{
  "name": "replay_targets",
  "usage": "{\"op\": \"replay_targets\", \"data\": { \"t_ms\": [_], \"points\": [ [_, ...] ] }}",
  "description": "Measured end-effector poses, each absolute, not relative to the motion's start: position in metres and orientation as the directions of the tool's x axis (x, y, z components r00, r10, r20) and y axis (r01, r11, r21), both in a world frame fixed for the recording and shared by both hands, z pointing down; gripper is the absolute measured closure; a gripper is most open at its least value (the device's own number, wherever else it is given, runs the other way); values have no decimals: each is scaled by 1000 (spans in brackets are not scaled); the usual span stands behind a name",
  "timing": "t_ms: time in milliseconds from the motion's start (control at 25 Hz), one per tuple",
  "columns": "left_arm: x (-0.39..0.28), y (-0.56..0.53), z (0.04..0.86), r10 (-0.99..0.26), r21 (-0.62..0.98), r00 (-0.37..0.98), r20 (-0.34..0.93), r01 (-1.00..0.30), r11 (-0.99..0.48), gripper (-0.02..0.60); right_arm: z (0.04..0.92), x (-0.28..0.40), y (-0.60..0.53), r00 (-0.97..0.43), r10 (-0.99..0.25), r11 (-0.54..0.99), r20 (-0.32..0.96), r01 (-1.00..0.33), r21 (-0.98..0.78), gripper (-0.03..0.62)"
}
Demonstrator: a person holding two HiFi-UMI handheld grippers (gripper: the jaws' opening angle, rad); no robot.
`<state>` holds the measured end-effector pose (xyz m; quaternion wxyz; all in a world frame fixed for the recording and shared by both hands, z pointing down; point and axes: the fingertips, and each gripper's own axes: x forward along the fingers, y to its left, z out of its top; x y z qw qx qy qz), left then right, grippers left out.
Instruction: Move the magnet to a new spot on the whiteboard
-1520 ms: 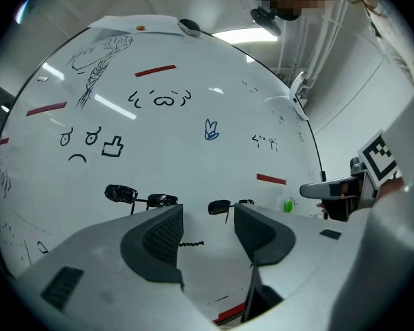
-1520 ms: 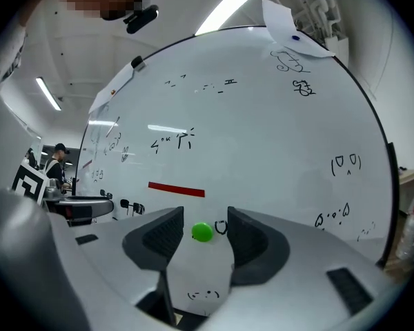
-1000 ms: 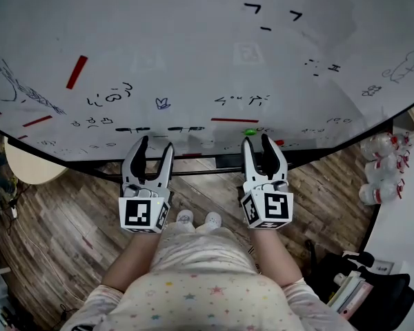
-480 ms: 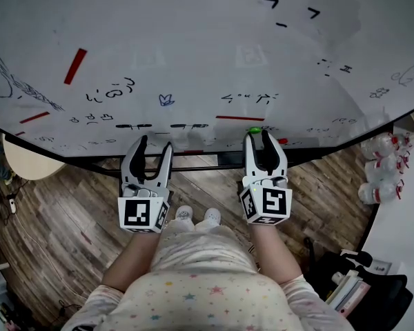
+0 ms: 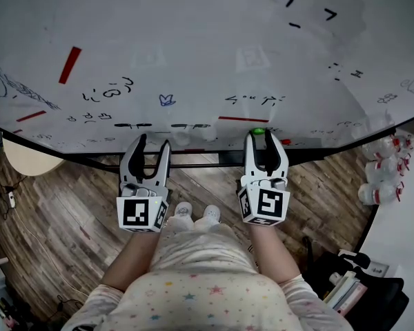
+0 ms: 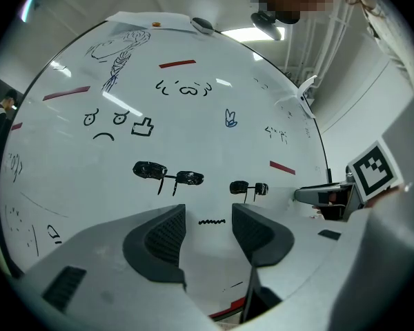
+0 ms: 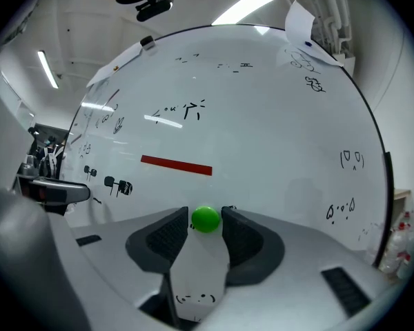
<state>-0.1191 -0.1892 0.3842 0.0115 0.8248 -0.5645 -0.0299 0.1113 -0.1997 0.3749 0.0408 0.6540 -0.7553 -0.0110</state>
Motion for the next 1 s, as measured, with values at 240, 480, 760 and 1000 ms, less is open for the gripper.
{"op": "replay_targets", "data": {
  "t_ms": [240,480,760,1000],
  "points": [
    [-119,-190,386,-933,52,357,-33,-932,-359,391,379,112,-202,-125,-990,130,61,-988,80,451],
    [-120,-191,387,-934,52,356,-30,-932,-358,394,380,111,-202,-123,-991,127,62,-988,82,468],
    [-118,-192,388,-932,53,361,-29,-930,-363,396,380,111,-202,-128,-989,134,67,-988,81,471],
    [-115,-191,389,-930,55,367,-28,-928,-368,397,380,111,-203,-132,-988,138,77,-987,81,471]
  ]
}}
